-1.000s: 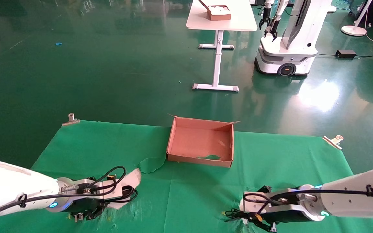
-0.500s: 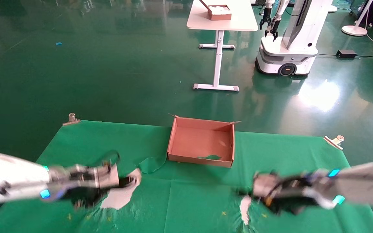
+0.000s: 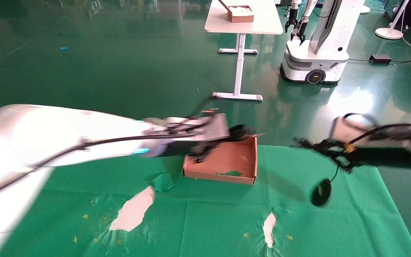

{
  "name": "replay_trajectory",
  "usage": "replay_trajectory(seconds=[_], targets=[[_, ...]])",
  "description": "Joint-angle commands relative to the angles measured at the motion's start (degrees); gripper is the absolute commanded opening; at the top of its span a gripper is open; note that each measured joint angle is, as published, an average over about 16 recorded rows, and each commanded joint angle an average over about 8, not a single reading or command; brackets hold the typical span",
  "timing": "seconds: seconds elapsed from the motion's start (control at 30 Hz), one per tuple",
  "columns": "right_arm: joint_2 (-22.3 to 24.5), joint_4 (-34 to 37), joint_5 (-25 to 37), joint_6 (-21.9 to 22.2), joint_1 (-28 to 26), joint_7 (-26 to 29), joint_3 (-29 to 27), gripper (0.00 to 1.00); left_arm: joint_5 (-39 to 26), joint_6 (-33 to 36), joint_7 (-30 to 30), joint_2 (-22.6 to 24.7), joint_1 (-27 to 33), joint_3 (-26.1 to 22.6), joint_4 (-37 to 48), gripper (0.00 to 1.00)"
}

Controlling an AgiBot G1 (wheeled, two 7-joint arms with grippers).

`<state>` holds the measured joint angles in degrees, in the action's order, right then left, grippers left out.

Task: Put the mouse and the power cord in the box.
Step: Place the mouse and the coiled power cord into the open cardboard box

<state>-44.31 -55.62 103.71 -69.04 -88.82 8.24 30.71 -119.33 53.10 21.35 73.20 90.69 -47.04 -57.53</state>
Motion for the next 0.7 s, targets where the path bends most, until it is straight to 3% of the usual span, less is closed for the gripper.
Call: replay_trajectory(seconds=[0.03,0.2,0.33,0.47,0.7], targets=[[1.08,0.28,0.21,0.15,-1.45,0.06,-0.60,0.00,0.33,-3.73,-3.52,4.07,0.37,-0.40,3.52,0.00],[3.61,-0.29,0.24,-0.85,-3.04,0.05,-1.33,0.00,0.20,-17.01,-11.91,5.62,-0.41,-10.11,8.10,0.01],[5.18,-0.60,0.31,-1.25,-3.54,-0.19,-1.71,0.00,-0.07,-23.74,-13.11,5.70,0.01,-17.25,11.58,0.51],[5.65,-0.07,0.18,-1.25,-3.66,-0.83,-1.88,0.00,1.15,-26.28,-11.24,5.72,1.09,-22.07,13.30,1.00],[4.23,1.22,-0.52,-0.93,-3.97,-2.31,-1.88,0.00,3.69,-28.72,-8.23,5.70,2.86,-28.05,13.88,1.00]])
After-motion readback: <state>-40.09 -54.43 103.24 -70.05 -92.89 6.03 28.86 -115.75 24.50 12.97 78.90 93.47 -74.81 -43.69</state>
